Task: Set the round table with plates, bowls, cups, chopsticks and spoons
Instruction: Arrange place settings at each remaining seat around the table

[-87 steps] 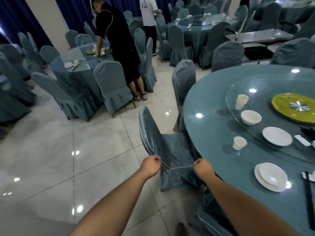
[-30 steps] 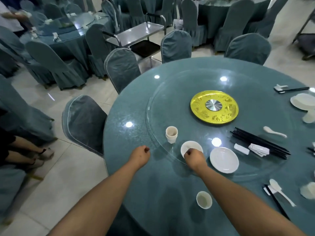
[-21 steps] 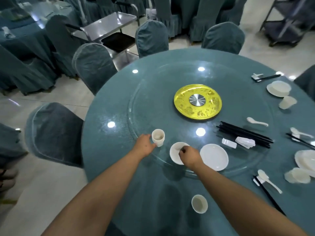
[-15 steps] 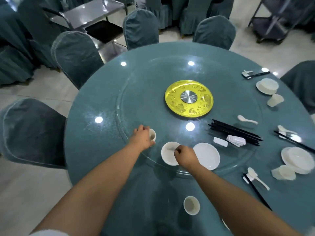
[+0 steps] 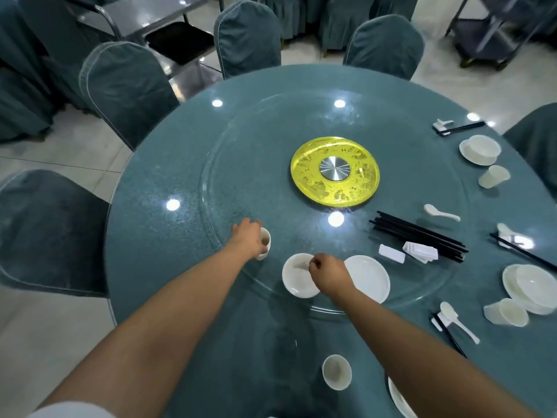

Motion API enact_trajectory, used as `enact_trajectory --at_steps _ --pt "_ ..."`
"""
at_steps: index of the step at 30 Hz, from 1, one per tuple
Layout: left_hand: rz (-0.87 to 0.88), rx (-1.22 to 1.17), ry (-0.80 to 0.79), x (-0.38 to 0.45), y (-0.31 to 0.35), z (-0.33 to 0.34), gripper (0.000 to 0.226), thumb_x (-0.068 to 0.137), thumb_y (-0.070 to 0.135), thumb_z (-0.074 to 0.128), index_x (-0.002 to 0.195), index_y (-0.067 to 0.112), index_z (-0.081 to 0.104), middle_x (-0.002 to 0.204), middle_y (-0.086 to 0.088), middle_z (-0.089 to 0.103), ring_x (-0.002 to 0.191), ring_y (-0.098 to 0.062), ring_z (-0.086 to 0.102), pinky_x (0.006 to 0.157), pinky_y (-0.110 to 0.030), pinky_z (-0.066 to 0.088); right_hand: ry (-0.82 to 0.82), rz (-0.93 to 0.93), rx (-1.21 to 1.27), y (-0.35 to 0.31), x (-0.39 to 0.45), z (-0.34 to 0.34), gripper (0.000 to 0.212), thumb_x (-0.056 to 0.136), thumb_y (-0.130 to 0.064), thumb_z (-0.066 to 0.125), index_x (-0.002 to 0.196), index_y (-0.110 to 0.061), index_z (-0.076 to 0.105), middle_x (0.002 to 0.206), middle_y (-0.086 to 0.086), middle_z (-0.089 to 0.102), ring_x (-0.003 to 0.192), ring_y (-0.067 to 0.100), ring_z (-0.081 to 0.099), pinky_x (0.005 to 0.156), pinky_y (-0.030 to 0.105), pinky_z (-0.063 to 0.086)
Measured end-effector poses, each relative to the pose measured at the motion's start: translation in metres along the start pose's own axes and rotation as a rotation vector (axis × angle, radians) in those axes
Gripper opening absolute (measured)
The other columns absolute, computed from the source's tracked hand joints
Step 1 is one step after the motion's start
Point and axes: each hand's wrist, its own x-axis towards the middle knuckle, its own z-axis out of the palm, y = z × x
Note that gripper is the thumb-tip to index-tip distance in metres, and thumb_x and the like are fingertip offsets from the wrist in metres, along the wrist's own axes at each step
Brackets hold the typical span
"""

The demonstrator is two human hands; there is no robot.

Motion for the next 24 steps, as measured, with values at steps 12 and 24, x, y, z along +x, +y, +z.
enact_trajectory --at_steps 12,24 --pt "-0.055 -0.314 0.161 -0.04 -0.021 -0.052 0.064 0.075 0.041 0.077 0.131 0.024 0.053 0.123 -0.005 0.063 0.116 -0.026 0.058 0.1 -0.033 0.043 0.021 -0.005 -0.061 -0.019 -0.005 0.002 0.024 0.094 -0.025 0.041 0.096 -0.016 0.063 0.091 0.005 0.065 0.076 0.024 0.053 0.068 0.028 0.04" --pt "-0.27 -0.244 0.089 -0.095 -0.159 -0.005 0.07 0.078 0.045 0.073 0.139 0.025 0.046 0.136 -0.011 0.047 0.127 -0.032 0.044 0.105 -0.035 0.035 0.016 -0.123 -0.04 -0.07 -0.034 0.064 0.022 0.092 -0.018 0.044 0.084 -0.006 0.061 0.08 0.013 0.065 0.079 0.033 0.058 0.071 0.042 0.051"
